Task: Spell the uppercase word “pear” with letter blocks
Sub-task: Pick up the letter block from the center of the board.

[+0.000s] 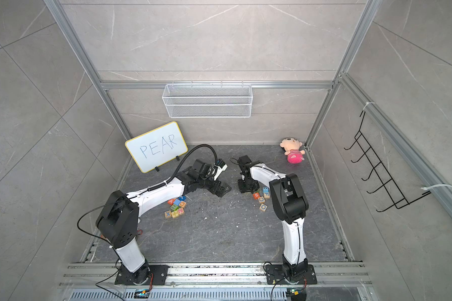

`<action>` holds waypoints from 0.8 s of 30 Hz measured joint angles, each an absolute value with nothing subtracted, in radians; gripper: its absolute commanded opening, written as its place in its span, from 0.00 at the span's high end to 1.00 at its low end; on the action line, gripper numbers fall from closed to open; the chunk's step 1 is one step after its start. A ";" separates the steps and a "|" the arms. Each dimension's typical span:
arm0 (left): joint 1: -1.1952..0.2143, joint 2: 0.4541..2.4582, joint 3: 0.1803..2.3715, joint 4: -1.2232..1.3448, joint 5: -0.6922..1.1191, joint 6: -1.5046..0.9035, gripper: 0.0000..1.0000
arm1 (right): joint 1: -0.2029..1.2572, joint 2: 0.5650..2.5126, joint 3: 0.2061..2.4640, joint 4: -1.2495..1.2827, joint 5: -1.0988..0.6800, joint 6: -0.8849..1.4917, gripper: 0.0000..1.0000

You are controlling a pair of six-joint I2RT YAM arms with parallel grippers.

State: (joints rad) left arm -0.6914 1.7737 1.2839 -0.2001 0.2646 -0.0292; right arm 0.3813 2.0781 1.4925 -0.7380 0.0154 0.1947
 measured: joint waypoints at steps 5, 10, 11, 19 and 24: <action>-0.691 1.775 1.284 -0.200 0.266 -0.029 0.00 | 0.381 2.078 1.493 -0.738 0.016 0.191 0.71; -0.691 1.775 1.285 -0.200 0.268 -0.025 0.00 | 0.382 2.068 1.493 -0.749 0.002 0.200 0.73; -0.691 1.775 1.287 -0.200 0.268 -0.025 0.00 | 0.382 2.062 1.494 -0.753 -0.005 0.207 0.73; -0.678 1.766 1.284 -0.186 0.268 0.020 0.00 | 0.457 2.025 1.626 -0.807 -0.047 0.275 0.73; -0.606 1.724 1.244 -0.167 0.271 0.047 0.00 | 0.524 2.032 1.747 -0.823 -0.059 0.326 0.72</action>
